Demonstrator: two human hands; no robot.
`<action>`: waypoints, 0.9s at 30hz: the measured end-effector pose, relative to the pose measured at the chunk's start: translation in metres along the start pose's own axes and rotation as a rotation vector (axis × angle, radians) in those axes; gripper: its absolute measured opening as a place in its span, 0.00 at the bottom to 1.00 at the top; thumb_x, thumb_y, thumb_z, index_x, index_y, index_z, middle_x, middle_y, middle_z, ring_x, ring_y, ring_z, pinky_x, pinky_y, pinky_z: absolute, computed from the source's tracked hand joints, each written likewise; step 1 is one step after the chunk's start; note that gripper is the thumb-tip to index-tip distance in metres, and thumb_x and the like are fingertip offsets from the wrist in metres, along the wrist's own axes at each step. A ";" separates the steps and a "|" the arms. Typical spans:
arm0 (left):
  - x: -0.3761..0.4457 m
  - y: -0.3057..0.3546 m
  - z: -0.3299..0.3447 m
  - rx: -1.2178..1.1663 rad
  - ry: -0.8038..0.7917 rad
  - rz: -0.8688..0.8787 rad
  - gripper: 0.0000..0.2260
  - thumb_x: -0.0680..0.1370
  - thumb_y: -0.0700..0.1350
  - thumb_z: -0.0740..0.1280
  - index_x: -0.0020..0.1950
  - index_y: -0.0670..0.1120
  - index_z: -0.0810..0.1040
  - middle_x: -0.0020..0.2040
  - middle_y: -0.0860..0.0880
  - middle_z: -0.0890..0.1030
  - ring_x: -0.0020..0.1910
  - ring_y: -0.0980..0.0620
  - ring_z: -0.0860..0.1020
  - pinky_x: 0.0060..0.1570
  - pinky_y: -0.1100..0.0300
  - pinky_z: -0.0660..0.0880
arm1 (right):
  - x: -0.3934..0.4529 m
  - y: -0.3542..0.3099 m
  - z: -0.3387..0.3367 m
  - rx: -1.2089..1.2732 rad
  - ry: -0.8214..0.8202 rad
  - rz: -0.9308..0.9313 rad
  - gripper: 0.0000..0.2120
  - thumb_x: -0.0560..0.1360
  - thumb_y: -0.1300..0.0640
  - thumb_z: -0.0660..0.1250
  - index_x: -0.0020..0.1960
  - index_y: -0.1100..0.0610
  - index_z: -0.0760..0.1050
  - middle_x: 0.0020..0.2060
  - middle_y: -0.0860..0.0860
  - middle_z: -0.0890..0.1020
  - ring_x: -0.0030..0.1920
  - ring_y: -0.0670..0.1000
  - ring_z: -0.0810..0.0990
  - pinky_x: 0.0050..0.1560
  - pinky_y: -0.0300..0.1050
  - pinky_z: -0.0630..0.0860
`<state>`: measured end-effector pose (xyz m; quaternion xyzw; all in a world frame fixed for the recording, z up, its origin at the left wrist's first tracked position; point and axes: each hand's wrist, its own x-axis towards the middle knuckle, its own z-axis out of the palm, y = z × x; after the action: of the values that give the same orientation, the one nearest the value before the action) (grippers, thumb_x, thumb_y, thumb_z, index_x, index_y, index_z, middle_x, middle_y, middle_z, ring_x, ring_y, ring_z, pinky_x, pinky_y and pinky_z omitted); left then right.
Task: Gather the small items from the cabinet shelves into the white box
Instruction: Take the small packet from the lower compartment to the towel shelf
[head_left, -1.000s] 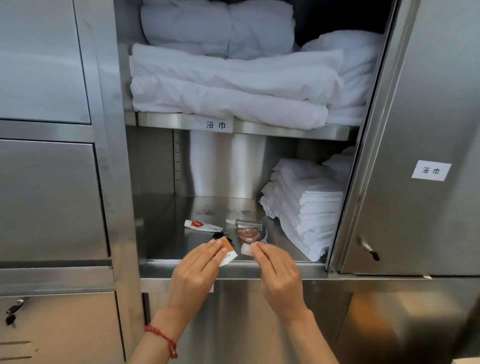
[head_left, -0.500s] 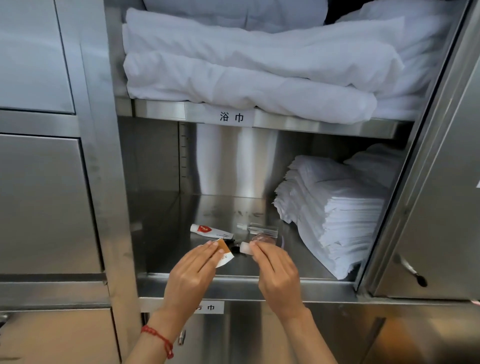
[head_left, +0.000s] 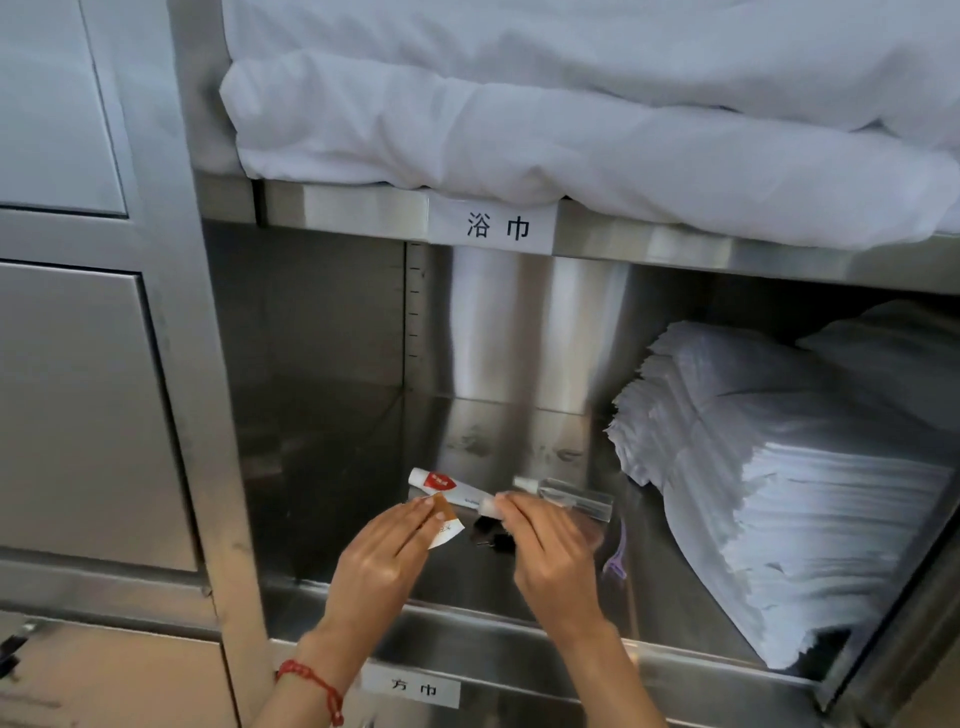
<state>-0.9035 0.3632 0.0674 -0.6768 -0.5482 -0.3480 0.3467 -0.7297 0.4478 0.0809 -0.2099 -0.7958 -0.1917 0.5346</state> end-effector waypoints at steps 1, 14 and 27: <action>0.000 -0.002 0.004 -0.001 0.010 -0.012 0.19 0.58 0.35 0.81 0.48 0.39 0.84 0.47 0.42 0.84 0.46 0.46 0.84 0.48 0.49 0.78 | 0.000 0.004 0.006 0.010 -0.010 0.002 0.26 0.83 0.61 0.46 0.49 0.63 0.83 0.46 0.56 0.84 0.45 0.53 0.84 0.52 0.43 0.75; -0.002 -0.018 0.035 0.114 0.025 -0.092 0.14 0.70 0.38 0.60 0.47 0.39 0.85 0.48 0.43 0.84 0.46 0.46 0.84 0.46 0.49 0.79 | -0.005 0.023 0.068 0.148 -0.189 0.020 0.23 0.57 0.75 0.77 0.51 0.64 0.82 0.46 0.58 0.84 0.44 0.55 0.84 0.44 0.49 0.81; -0.022 -0.059 0.073 0.110 -0.111 -0.142 0.11 0.68 0.37 0.68 0.48 0.40 0.84 0.49 0.42 0.84 0.47 0.45 0.84 0.48 0.48 0.78 | -0.012 0.019 0.121 0.182 -0.346 0.081 0.25 0.54 0.72 0.80 0.51 0.62 0.83 0.46 0.56 0.84 0.45 0.54 0.84 0.46 0.50 0.81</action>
<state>-0.9581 0.4237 0.0157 -0.6346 -0.6314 -0.3031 0.3267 -0.8089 0.5258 0.0285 -0.2223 -0.8808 -0.0584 0.4140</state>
